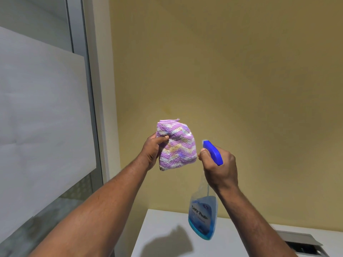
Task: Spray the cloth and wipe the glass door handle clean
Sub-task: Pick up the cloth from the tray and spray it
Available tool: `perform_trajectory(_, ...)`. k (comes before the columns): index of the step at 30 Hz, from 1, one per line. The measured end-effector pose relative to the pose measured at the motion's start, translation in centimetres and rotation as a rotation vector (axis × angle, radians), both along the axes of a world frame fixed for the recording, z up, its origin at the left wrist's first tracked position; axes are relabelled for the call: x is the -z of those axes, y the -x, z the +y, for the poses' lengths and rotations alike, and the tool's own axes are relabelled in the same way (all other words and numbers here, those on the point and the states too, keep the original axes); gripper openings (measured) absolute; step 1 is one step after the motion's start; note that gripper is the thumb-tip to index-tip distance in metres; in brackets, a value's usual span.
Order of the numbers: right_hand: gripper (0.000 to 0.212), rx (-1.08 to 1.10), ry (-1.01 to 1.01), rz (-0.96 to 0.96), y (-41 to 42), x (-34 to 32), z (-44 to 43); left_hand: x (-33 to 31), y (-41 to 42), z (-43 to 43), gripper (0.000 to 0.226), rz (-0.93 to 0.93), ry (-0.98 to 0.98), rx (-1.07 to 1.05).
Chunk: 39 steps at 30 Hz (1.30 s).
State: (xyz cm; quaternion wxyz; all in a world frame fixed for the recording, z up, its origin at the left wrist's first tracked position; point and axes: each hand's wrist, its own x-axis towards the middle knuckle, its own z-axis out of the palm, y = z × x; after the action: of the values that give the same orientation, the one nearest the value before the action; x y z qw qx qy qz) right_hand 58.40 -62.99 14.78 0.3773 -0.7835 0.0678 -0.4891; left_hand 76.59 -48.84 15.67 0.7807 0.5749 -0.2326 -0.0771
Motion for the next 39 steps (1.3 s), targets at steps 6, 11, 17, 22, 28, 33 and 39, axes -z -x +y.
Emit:
perform_trajectory(6, 0.041, -0.114, 0.206, 0.119, 0.9, 1.8, 2.1, -0.5, -0.2, -0.7, 0.02, 0.003, 0.042, -0.016)
perform_trajectory(11, 0.034, -0.128, 0.169, 0.199, 0.9, 3.3, 2.6, -1.2, -0.4, -0.8, 0.018, 0.013, 0.078, -0.045)
perform_trajectory(17, 0.037, -0.034, 0.096, 0.229, 0.7, 3.7, 0.2, -1.7, -0.7, -0.5, 0.019, 0.02, 0.115, -0.058)
perform_trajectory(22, 0.04, 0.087, 0.046, 0.194, 1.0, 2.8, -2.0, -1.6, -0.8, -1.0, 0.018, 0.037, 0.114, -0.052)
perform_trajectory(28, 0.041, -0.046, 0.043, 0.031, 1.0, 1.6, -2.4, -1.2, -0.5, -2.2, 0.018, 0.04, 0.088, -0.042)
perform_trajectory(33, 0.04, -0.074, 0.138, 0.06, 1.2, 1.7, -1.7, -1.0, -0.3, -3.2, 0.017, 0.03, 0.063, -0.032)
perform_trajectory(39, 0.043, -0.046, 0.069, 0.209, 0.4, 4.5, -1.8, -0.8, -1.0, -3.2, 0.017, 0.05, 0.068, -0.06)
